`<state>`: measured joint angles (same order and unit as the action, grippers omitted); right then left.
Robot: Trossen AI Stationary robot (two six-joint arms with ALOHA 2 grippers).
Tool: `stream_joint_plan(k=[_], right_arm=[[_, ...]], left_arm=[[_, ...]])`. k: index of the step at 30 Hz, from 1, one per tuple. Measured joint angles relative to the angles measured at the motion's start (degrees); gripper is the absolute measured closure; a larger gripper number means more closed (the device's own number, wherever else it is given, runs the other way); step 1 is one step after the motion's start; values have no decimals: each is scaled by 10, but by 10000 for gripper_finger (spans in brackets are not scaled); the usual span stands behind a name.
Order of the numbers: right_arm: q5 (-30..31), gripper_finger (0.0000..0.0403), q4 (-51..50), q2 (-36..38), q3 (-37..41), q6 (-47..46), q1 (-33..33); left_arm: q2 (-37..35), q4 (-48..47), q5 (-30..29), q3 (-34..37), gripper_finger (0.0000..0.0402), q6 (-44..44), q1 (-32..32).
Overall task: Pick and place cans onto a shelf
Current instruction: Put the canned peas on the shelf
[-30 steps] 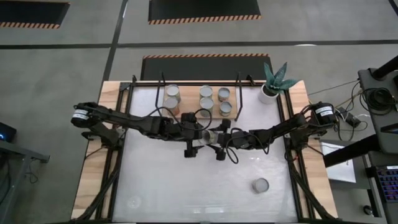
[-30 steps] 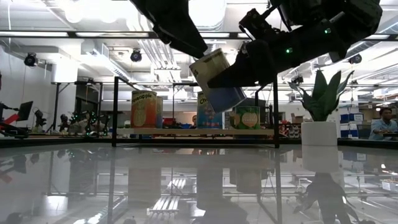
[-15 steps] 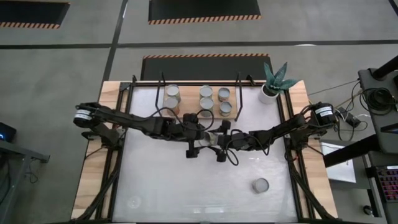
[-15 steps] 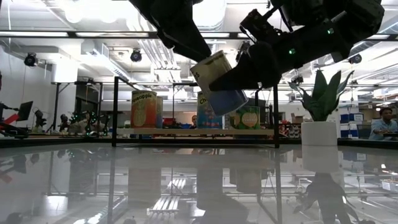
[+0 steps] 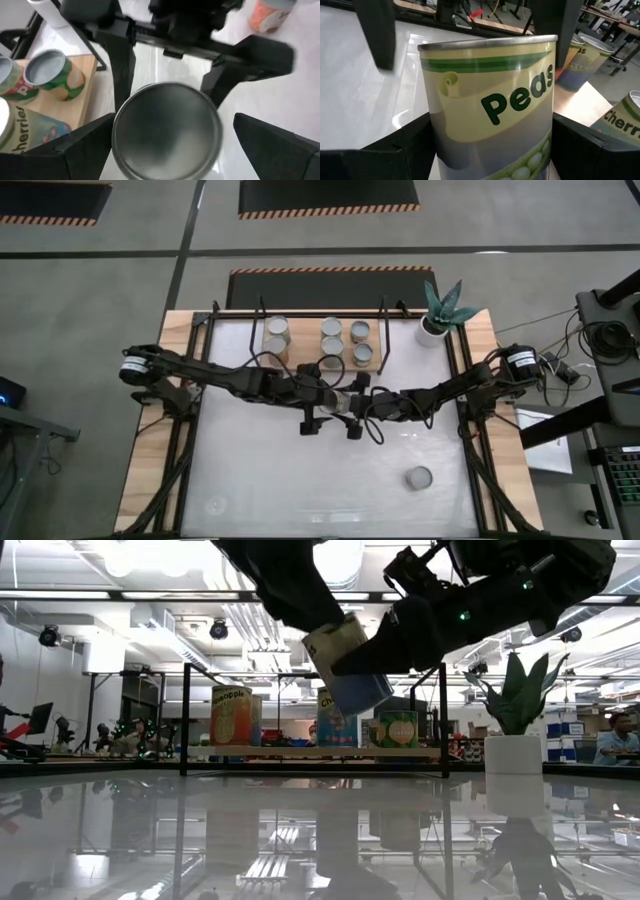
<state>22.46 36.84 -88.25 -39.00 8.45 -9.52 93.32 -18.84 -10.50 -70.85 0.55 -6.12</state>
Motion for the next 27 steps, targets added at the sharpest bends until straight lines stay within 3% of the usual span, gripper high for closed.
stream_joint_plan(k=[9,21,27], right_arm=[[0,101,1,0,0,-5,0],[-3,101,0,0,1,-6,0],[-16,89,0,0,1,-13,0]], left_arm=[[26,11,-25,0,22,-7,0],[32,9,-27,1,82,-19,0],[32,7,-27,0,92,-22,0]])
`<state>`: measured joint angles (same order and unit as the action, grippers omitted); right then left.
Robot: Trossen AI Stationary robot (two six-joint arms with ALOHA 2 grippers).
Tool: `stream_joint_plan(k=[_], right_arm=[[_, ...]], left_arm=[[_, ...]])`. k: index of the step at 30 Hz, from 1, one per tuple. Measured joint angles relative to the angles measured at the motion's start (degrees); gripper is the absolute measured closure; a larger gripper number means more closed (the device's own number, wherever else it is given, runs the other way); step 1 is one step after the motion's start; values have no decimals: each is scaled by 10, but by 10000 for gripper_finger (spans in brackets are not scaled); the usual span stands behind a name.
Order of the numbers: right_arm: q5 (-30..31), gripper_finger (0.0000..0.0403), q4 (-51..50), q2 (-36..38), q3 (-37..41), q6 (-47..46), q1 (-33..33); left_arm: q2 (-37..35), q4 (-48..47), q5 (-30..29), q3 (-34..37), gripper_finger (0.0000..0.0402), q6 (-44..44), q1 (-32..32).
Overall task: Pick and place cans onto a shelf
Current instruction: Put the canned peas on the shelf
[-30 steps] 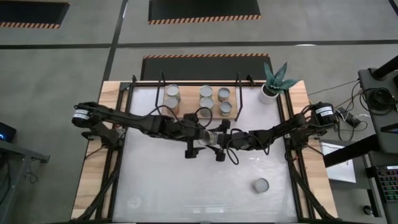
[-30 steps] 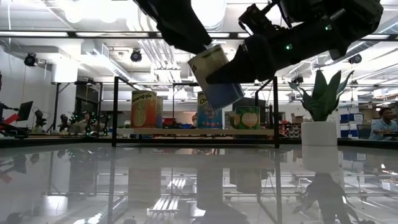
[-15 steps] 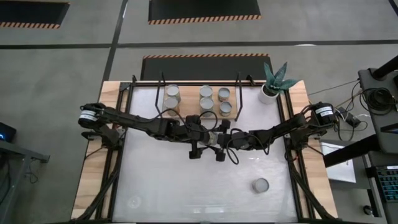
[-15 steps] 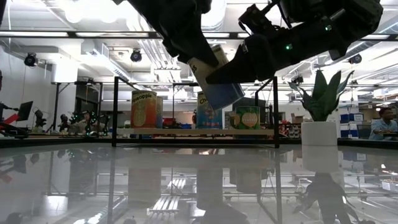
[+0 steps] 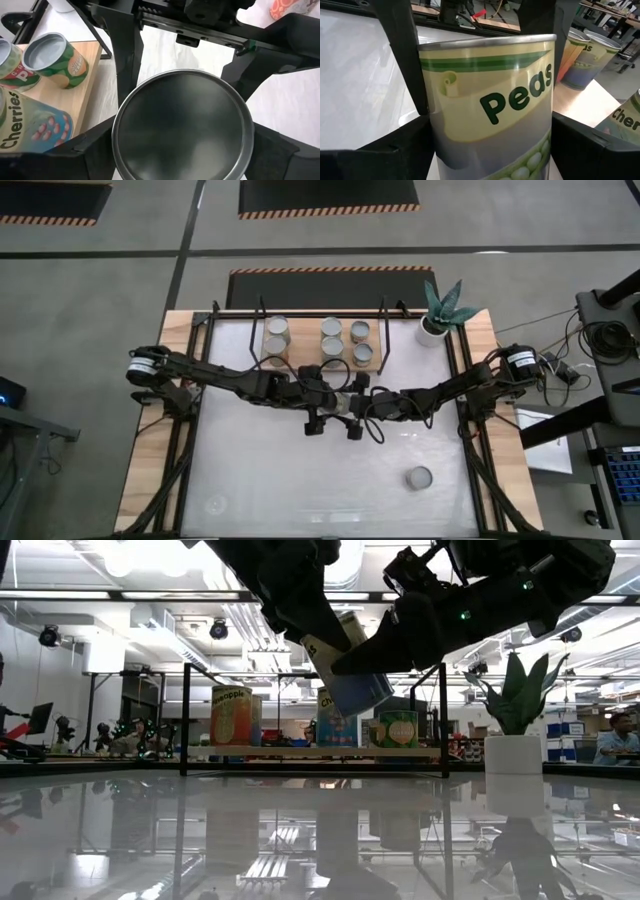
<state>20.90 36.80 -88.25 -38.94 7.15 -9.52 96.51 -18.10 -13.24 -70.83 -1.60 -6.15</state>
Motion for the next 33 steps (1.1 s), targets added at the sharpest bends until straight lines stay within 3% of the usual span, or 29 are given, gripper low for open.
stream_joint_plan(k=[6,12,16,22,24,28,33], right_arm=[[-3,61,0,0,0,-7,0],[-3,50,-22,29,0,-24,0],[-3,50,-74,70,1,-42,0],[-3,49,-162,141,1,-56,0],[-3,49,-181,156,1,-63,0],[-3,49,-190,163,1,-71,0],[-3,49,-186,148,1,-72,0]], left_arm=[[-2,-5,3,0,92,-1,0],[-16,-98,3,-46,92,-2,0],[-18,-247,5,-99,92,94,-3],[-18,-361,93,-133,92,255,-7],[-17,-379,79,-133,92,279,1],[-17,-386,-4,-135,92,308,30],[-17,-385,-3,-134,92,348,98]])
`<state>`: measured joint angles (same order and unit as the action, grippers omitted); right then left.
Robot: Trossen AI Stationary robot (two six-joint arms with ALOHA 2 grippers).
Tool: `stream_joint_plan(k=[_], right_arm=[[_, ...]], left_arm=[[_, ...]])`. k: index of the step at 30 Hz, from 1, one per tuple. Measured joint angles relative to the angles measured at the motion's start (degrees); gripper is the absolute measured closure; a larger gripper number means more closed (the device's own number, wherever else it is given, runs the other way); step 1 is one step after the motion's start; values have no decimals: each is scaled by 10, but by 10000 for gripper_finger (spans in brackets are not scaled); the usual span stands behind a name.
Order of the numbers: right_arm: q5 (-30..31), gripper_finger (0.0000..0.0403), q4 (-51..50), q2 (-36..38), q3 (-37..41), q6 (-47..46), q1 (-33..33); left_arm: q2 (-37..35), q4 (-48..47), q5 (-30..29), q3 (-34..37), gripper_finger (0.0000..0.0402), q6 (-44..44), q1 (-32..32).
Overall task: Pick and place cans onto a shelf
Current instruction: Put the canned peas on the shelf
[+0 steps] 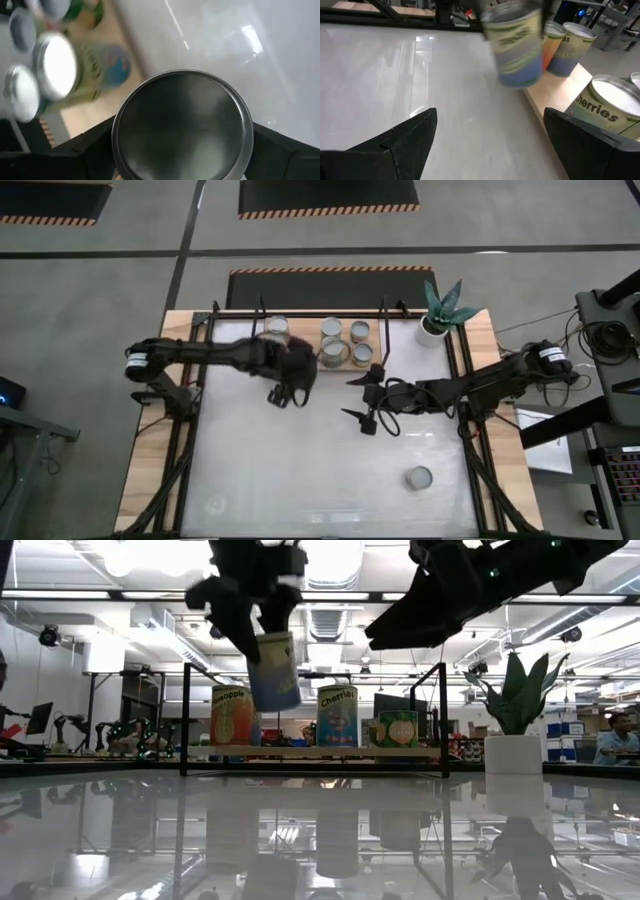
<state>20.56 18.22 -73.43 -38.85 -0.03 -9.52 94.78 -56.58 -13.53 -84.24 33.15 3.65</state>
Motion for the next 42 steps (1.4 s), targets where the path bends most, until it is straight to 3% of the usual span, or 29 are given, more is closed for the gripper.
stream_joint_plan(k=[7,15,20,29,42], right_arm=[[0,49,3,-17,0,0,0],[0,49,7,-35,0,-2,0],[0,49,3,-44,0,1,0],[0,49,1,-44,0,6,0],[0,49,-4,-44,1,0,0]], left_arm=[[3,11,58,4,93,9,79],[4,24,83,5,93,18,86],[-1,35,161,8,94,-15,26],[24,47,163,16,91,-26,-88],[80,72,163,16,89,-70,-134]])
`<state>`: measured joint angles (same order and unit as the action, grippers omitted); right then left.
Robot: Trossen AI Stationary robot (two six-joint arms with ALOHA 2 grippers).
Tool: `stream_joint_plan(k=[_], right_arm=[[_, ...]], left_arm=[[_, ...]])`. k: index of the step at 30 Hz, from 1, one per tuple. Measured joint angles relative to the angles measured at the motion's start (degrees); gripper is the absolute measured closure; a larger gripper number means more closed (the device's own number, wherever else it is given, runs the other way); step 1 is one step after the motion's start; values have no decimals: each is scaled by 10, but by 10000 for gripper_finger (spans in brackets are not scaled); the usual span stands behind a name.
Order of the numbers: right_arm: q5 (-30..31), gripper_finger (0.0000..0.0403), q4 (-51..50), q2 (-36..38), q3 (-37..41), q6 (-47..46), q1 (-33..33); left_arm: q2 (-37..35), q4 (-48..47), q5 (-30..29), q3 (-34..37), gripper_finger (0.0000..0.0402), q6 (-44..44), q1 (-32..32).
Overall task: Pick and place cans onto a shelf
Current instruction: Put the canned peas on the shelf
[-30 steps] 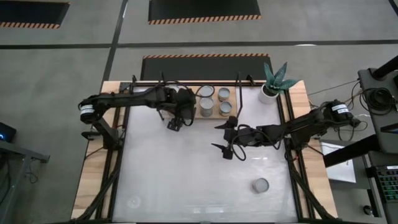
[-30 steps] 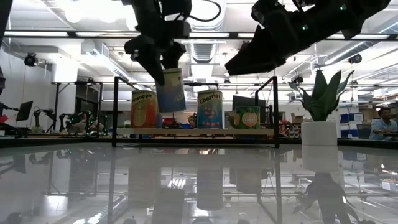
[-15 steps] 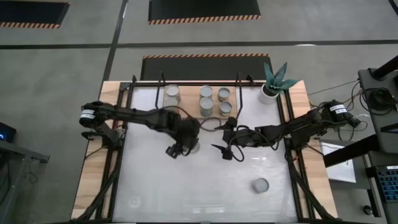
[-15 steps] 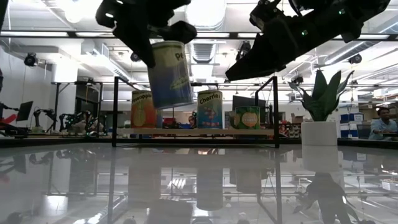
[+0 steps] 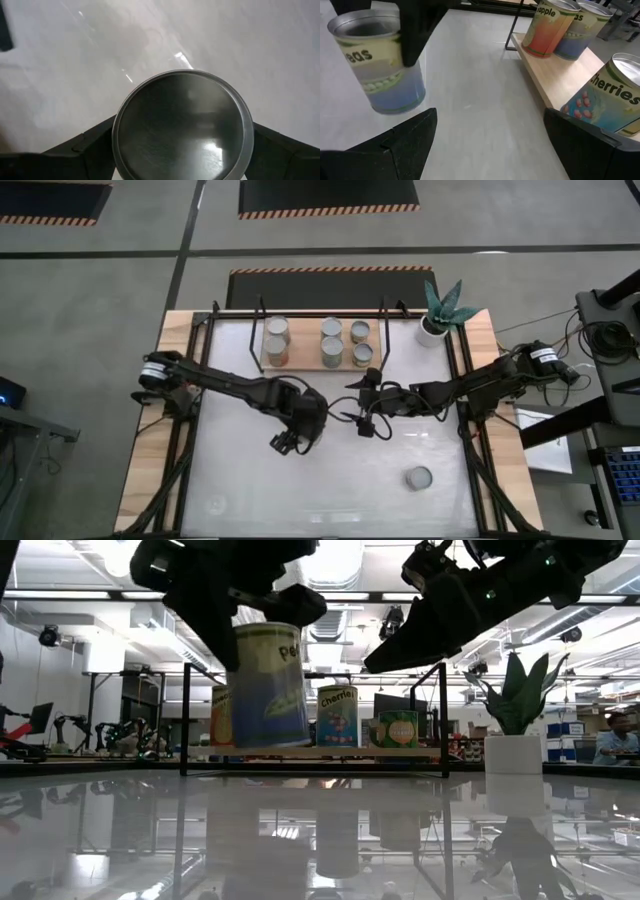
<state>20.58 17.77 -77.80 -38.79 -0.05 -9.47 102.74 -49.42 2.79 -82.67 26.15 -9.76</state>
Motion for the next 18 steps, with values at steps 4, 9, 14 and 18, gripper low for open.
stream_joint_plan(k=[4,9,14,18], right_arm=[[0,49,-1,0,0,0,0],[0,49,-2,0,0,0,0],[0,49,-3,0,0,0,0],[0,49,-4,0,0,0,0]], left_arm=[[10,14,13,0,89,5,2],[16,14,37,0,89,0,3],[24,14,58,0,89,0,6],[27,14,70,0,89,4,8]])
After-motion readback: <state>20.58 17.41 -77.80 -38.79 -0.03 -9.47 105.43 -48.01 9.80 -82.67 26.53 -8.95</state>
